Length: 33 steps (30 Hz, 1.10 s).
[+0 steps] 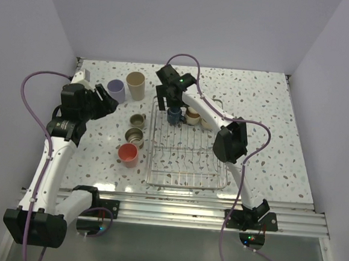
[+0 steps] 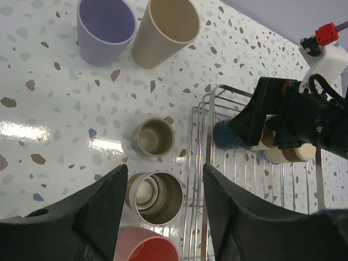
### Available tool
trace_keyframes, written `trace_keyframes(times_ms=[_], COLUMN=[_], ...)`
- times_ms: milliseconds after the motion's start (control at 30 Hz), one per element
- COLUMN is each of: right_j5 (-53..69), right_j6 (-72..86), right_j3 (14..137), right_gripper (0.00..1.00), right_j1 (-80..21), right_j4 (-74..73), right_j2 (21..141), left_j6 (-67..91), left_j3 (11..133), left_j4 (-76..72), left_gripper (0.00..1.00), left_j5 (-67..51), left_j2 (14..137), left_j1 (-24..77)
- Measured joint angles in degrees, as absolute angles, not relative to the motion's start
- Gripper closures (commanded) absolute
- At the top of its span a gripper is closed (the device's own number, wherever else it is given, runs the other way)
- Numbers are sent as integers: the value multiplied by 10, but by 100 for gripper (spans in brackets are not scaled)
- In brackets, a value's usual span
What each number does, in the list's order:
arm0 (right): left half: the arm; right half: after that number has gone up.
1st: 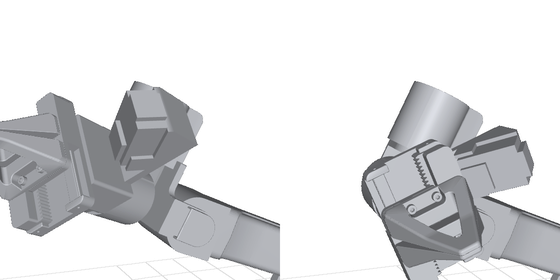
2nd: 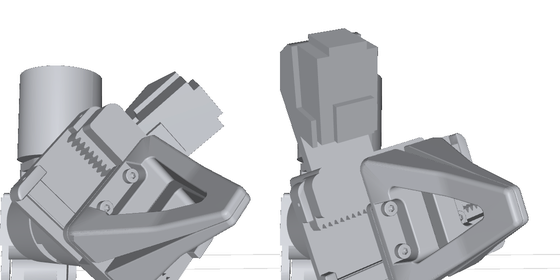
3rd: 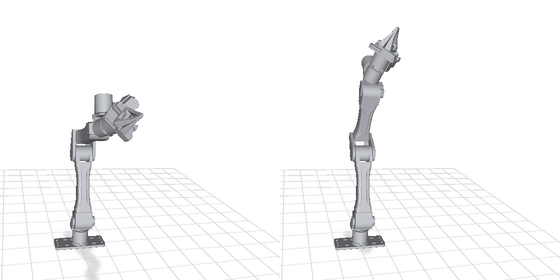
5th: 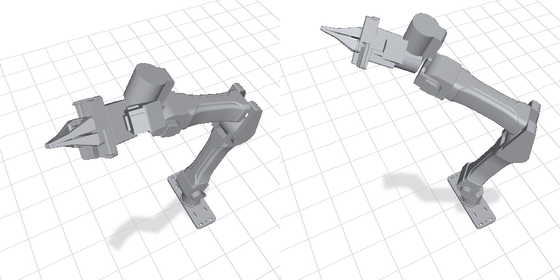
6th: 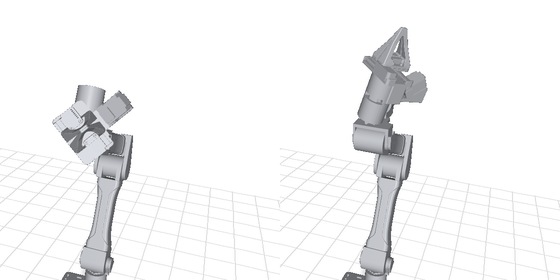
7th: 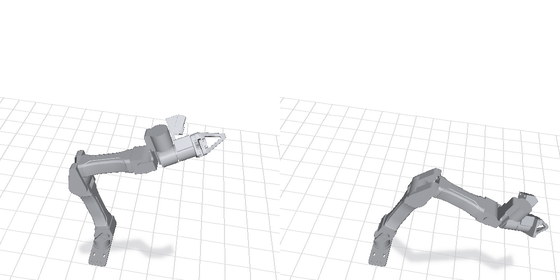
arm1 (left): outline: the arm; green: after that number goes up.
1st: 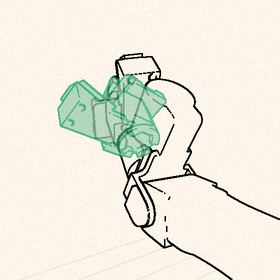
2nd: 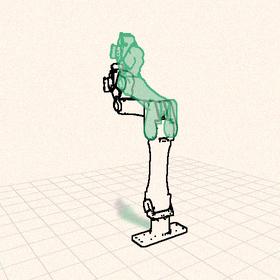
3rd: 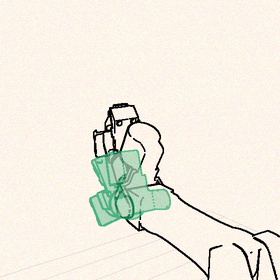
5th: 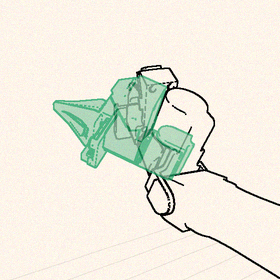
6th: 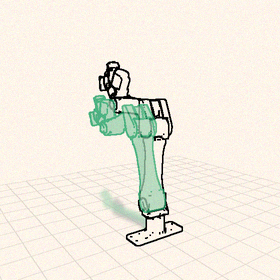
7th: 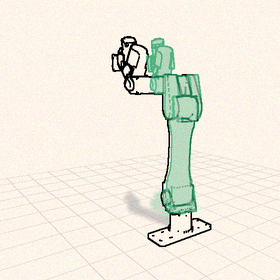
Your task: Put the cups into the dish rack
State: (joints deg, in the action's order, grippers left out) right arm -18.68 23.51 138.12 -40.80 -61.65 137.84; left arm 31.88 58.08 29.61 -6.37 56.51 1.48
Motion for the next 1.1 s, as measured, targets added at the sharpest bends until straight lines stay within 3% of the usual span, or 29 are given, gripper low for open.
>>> trace_keyframes(times_ms=[567, 1100], right_j5=[-160, -153], right_j6=[236, 236], right_j3=[1390, 1181], right_gripper=[2, 1], right_j1=[-410, -417], right_j4=[-590, -536], right_j2=[1359, 1005], left_j6=[295, 278], left_j3=[551, 517], left_j4=[293, 189], left_gripper=[37, 41], left_j5=[-58, -72], left_j2=[616, 873], left_j1=[15, 36])
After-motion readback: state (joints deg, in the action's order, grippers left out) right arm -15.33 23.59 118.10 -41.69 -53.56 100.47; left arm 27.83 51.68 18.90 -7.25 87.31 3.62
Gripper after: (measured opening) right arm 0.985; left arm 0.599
